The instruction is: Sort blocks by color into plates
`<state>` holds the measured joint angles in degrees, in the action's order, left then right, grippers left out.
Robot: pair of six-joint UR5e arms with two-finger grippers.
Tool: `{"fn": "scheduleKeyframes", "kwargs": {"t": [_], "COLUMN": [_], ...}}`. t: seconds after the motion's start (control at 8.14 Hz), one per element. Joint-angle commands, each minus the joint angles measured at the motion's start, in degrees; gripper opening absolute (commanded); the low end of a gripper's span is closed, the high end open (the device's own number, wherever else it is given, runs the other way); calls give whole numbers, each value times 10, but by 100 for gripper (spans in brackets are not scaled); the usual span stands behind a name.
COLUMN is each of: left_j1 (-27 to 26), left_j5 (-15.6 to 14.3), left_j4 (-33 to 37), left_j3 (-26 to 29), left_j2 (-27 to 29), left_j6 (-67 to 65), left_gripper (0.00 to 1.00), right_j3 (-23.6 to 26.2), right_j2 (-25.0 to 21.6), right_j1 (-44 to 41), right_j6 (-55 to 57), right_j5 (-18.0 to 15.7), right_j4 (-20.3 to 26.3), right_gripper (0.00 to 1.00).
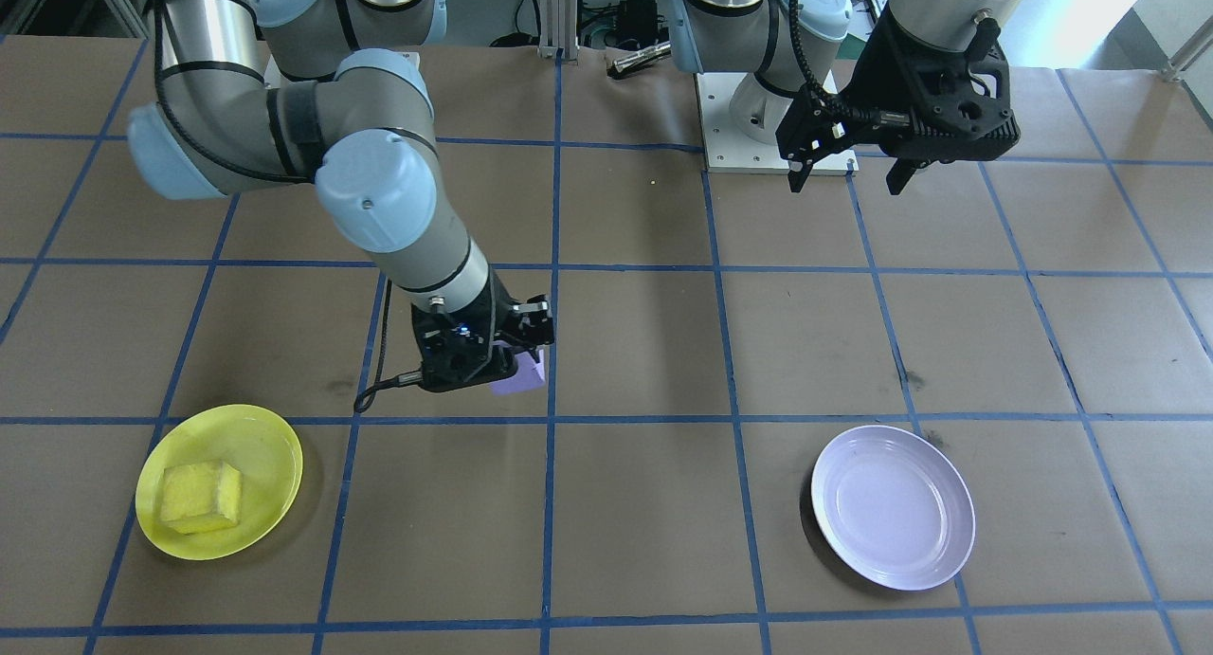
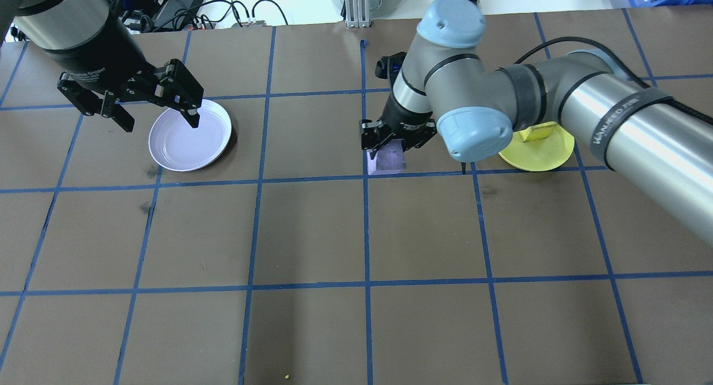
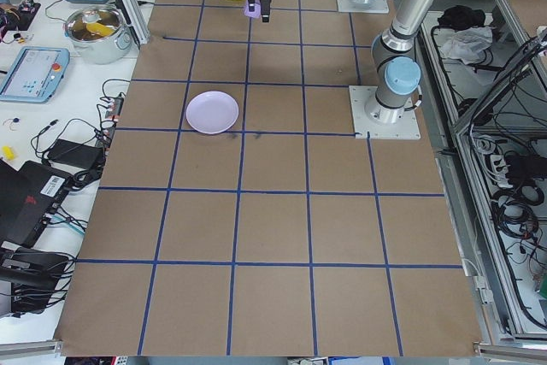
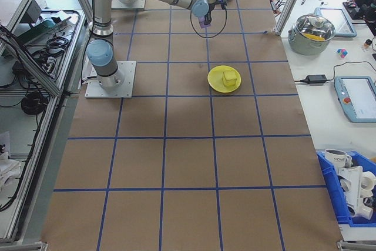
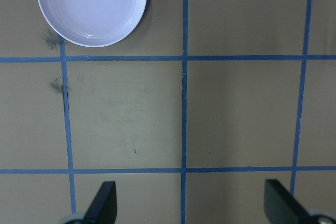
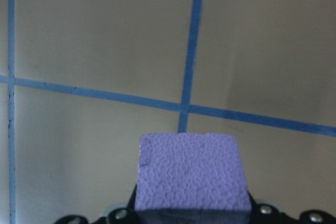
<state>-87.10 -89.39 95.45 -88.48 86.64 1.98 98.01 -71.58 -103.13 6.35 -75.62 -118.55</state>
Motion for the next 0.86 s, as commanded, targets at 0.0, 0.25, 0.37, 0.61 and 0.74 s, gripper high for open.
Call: {"fn": "scheduleKeyframes", "kwargs": {"t": [0.0,0.25,0.37,0.61,0.74], "left_j1": [0,0,0,1,1], "left_j5": [0,1,1,2,2], "left_j4": [0,0,0,0,0], "left_j3": [0,0,0,1,1], "left_j2": [-1,-1,-1,0,0], "left_j6": [0,0,0,-2,-2], "left_gripper": [100,100,100,100,100], "right_j3": [-22,-31,-30,-34,-34], "right_j2": [61,82,93,105,114], "right_j1": [-99,-108,-109,-114,-114], "right_j6": [104,123,125,125,125], "right_j5": [-8,-6,-8,-7,-13], "right_j4": [-26,-33,-58,-86,-98], "right_gripper": [0,0,0,7,29]}}
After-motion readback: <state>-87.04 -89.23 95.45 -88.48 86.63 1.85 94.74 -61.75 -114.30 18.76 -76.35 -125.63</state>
